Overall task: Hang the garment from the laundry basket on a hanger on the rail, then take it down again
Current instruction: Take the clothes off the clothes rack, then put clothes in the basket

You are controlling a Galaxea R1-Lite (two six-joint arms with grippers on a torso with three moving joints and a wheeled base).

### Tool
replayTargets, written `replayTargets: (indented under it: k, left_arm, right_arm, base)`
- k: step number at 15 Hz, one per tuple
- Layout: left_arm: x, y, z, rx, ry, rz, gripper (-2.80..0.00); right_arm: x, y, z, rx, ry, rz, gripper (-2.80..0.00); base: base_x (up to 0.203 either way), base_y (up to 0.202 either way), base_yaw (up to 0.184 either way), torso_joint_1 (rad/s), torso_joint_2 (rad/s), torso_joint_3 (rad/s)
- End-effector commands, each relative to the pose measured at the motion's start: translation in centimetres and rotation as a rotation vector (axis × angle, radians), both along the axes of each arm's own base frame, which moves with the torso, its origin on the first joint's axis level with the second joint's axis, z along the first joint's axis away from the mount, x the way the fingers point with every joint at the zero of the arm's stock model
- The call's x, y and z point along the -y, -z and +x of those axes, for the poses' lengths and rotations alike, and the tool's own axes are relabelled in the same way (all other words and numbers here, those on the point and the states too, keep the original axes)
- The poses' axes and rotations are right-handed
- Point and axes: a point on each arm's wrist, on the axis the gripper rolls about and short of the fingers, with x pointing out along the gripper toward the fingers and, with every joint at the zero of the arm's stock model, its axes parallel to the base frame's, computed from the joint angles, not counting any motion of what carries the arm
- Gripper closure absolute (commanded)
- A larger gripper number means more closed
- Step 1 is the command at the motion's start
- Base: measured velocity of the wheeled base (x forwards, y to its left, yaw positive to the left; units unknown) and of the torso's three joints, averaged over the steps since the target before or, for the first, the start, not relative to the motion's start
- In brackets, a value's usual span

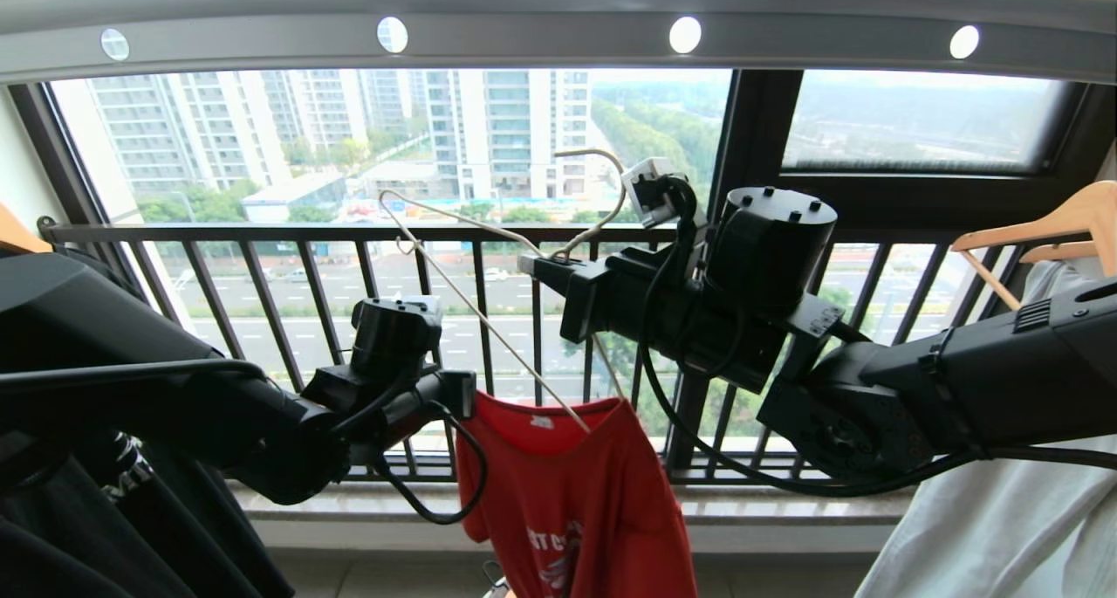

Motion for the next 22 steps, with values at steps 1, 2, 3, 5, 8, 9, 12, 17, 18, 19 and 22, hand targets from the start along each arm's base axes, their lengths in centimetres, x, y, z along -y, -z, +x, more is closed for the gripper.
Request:
replayTargets:
  k: [1,2,3,5,8,9,12,17,18,19,22]
  left_arm:
    - [0.6,1.0,0.8,0.018,-0.034,0.005,0.0]
    - [1.2,1.9,1.1,0.034,-0.05,0.014,0.0]
    - [2.1,2.6,1.1,0.059,-0.047,0.015,0.0]
    - [2.3,2.3,0.8,0.081,-0.042,0.01,0.0]
    - [2.6,0.7,-1.2,0.093,0.033,-0.025,0.0]
    - [2.7,0.5,-1.7,0.091,0.061,-0.037,0.0]
    - [2.7,0.8,-1.3,0.087,0.051,-0.033,0.0]
    - [2.9,2.1,-0.6,0.061,0.046,-0.015,0.0]
    - [3.0,2.5,-0.5,0.052,0.045,-0.01,0.0]
    - [3.0,2.8,-0.4,0.046,0.044,-0.006,0.0]
    - [2.5,4.9,0.6,0.003,0.023,0.025,0.0]
  right_arm:
    - [-0.1,0.3,-0.2,-0.017,-0.023,0.006,0.0]
    - [-0.2,0.3,-0.3,-0.041,-0.033,0.029,0.0]
    - [-0.4,0.3,-0.1,-0.04,-0.035,0.046,0.0]
    - [-0.7,0.2,0.4,-0.007,-0.018,0.078,0.0]
    - [-1.3,0.2,1.2,0.024,0.03,0.154,0.0]
    - [-1.4,0.1,1.3,0.026,0.039,0.161,0.0]
    - [-1.4,-0.3,1.5,0.045,0.074,0.17,0.0]
    - [-0.2,-0.3,2.4,0.109,0.153,0.079,0.0]
    - [0.3,-0.2,2.7,0.123,0.183,0.038,0.0]
    - [0.6,-0.5,2.4,0.124,0.199,0.029,0.0]
    - [1.5,-1.9,1.2,0.118,0.213,0.004,0.0]
  base:
    - [0.0,0.0,0.0,0.0,0.0,0.0]
    - [0.0,0.0,0.0,0.0,0.0,0.0]
    - [0.0,0.0,0.0,0.0,0.0,0.0]
    - [0.0,0.0,0.0,0.0,0.0,0.0]
    - [0.0,0.0,0.0,0.0,0.0,0.0]
    - [0.0,0.0,0.0,0.0,0.0,0.0]
    - [0.0,0.0,0.0,0.0,0.0,0.0]
    - [0.0,0.0,0.0,0.0,0.0,0.0]
    - [0.0,0.0,0.0,0.0,0.0,0.0]
    - [0.0,0.0,0.0,0.0,0.0,0.0]
    - [0.0,0.0,0.0,0.0,0.0,0.0]
